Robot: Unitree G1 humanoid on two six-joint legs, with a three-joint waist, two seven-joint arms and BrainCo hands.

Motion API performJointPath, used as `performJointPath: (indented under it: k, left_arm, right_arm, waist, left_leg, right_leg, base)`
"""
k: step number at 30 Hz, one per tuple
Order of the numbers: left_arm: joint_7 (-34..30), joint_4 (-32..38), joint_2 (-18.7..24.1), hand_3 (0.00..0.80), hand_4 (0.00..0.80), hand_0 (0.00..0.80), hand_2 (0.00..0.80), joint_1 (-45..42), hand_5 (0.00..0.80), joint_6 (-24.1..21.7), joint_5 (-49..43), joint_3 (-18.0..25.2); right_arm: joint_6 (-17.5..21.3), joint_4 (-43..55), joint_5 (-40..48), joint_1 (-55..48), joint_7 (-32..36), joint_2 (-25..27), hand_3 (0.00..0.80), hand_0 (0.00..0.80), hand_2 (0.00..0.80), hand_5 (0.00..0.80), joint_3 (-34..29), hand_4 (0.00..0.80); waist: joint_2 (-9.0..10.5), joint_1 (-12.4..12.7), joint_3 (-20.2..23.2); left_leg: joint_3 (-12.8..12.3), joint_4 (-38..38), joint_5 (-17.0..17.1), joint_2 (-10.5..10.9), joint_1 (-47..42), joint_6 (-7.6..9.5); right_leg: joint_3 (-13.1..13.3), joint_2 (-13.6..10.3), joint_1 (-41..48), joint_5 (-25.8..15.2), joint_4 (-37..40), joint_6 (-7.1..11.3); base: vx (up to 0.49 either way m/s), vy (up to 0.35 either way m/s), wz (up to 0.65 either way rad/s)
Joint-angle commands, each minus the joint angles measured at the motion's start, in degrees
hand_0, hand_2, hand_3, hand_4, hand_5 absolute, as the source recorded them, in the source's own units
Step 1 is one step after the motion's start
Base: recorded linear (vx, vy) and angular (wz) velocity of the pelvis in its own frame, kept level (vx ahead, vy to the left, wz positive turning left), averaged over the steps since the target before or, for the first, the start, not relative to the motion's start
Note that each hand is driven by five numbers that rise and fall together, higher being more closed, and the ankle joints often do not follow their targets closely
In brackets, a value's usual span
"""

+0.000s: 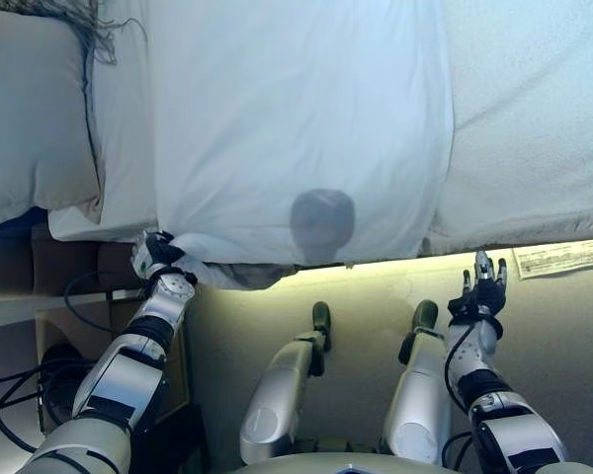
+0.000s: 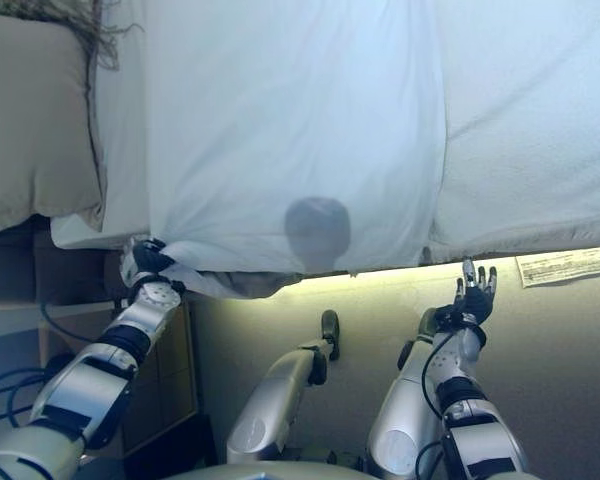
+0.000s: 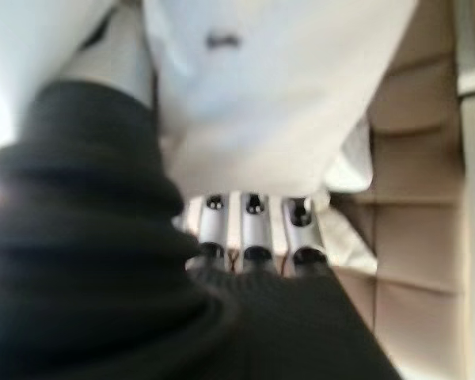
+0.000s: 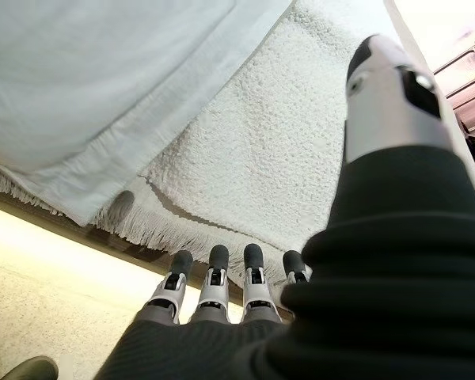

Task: Make the bed neatly

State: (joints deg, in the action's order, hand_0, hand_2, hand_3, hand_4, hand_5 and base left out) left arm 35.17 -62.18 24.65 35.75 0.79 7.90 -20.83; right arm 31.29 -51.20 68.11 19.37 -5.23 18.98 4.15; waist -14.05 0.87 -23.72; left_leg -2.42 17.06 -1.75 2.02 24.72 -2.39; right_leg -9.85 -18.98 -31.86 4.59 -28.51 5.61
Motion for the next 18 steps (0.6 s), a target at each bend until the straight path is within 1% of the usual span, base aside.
performJointPath:
  k: [1,2,3,6,8,10,13,16,18]
  left_arm:
    - [-7.83,-14.42,-0.23,0.0,0.0,0.0,0.0,-16.67,0.0,5.65,8.17,2.63]
    - [-11.85,-14.32,-0.64,0.0,0.0,0.0,0.0,-16.83,0.0,3.05,9.09,2.42]
    - [-13.42,-14.12,-0.93,0.0,0.0,0.0,0.0,-16.85,0.0,1.48,9.07,2.18]
    - [-13.88,-13.16,-2.1,0.0,0.0,0.0,0.0,-17.43,0.0,0.0,10.58,0.63]
    - [-15.86,-12.97,-2.72,0.0,0.0,0.0,0.0,-17.85,0.0,-1.82,12.71,1.05]
    - [-17.03,-13.14,-3.14,0.0,0.0,0.0,0.0,-18.25,0.0,-2.58,13.89,1.31]
    - [-19.0,-13.56,-3.19,0.0,0.0,0.0,0.0,-18.87,0.0,-2.08,11.91,1.78]
    - [-22.64,-14.07,-3.38,0.0,0.0,0.0,0.0,-19.86,0.0,-4.18,9.76,2.07]
    - [-23.34,-13.7,-3.72,0.0,0.0,0.0,0.0,-20.87,0.0,-5.82,6.91,1.47]
  right_arm:
    - [0.7,3.37,-3.08,-0.7,-0.31,-1.43,0.0,0.0,0.0,0.0,-2.24,0.0]
    - [0.39,3.22,-3.15,-0.56,-0.05,-1.32,0.0,0.0,0.0,0.0,-2.36,0.0]
    - [0.23,3.51,-3.26,-0.69,-0.1,-1.31,0.0,0.0,0.0,0.0,-2.33,0.0]
    - [-0.31,4.67,-3.4,-0.93,-0.33,-1.26,0.0,0.0,0.0,0.0,-2.44,0.0]
    - [-0.59,5.5,-3.71,-1.01,-0.48,-1.57,0.0,0.0,0.0,0.0,-2.54,0.0]
    - [-0.35,5.29,-3.49,-1.11,0.3,-1.85,0.0,0.0,0.0,0.0,-2.84,0.0]
    - [-0.26,5.47,-2.66,-1.27,1.13,-2.28,0.0,0.0,0.0,0.0,-3.37,0.0]
    - [-0.37,6.52,-2.24,-1.62,0.85,-2.77,0.0,0.0,0.0,0.0,-3.13,0.0]
    - [-0.52,6.81,-2.22,-1.99,0.97,-2.86,0.0,0.0,0.0,0.0,-3.25,0.0]
  waist:
    - [2.29,3.37,-0.53]
    - [2.27,3.28,-0.55]
    - [2.29,3.26,-0.53]
    - [2.47,3.18,-0.77]
    - [2.92,3.27,-1.0]
    - [3.25,3.46,-1.16]
    - [4.02,3.83,-1.44]
    - [4.7,3.99,-1.68]
    - [4.83,4.11,-1.6]
  left_leg:
    - [0.99,-0.16,5.12,0.57,2.86,-0.66]
    - [0.88,-0.04,5.01,0.48,2.94,-0.66]
    - [0.79,-0.02,4.99,0.41,2.97,-0.63]
    - [0.7,0.34,4.89,0.33,3.23,-0.65]
    - [0.7,0.85,4.6,0.15,3.45,-0.72]
    - [0.73,1.06,4.43,0.02,3.59,-0.69]
    - [0.92,1.63,4.08,-0.1,3.99,-0.61]
    - [0.97,2.25,3.59,-0.18,4.14,-0.39]
    - [0.94,2.14,3.42,-0.19,3.86,-0.31]
  right_leg:
    - [3.63,-1.53,-0.35,-7.53,3.74,4.73]
    - [3.72,-1.51,-0.4,-7.5,3.71,4.71]
    - [3.74,-1.49,-0.38,-7.54,3.75,4.72]
    - [3.73,-1.52,-0.21,-7.64,3.84,4.78]
    - [3.37,-1.73,0.04,-7.73,3.92,4.72]
    - [3.09,-1.76,0.19,-7.86,4.12,4.69]
    - [2.71,-1.72,0.39,-8.18,4.33,4.66]
    - [2.37,-1.71,0.5,-8.25,4.06,4.44]
    - [2.13,-1.78,0.94,-8.36,4.4,4.39]
  base:
    - [0.008,0.034,0.0]
    - [0.0,0.0,0.0]
    - [0.0,0.0,0.0]
    - [0.0,0.0,0.0]
    - [-0.009,-0.05,-0.01]
    - [-0.013,-0.074,0.01]
    - [-0.019,-0.09,0.01]
    - [-0.005,-0.06,-0.01]
    - [0.004,-0.011,-0.07]
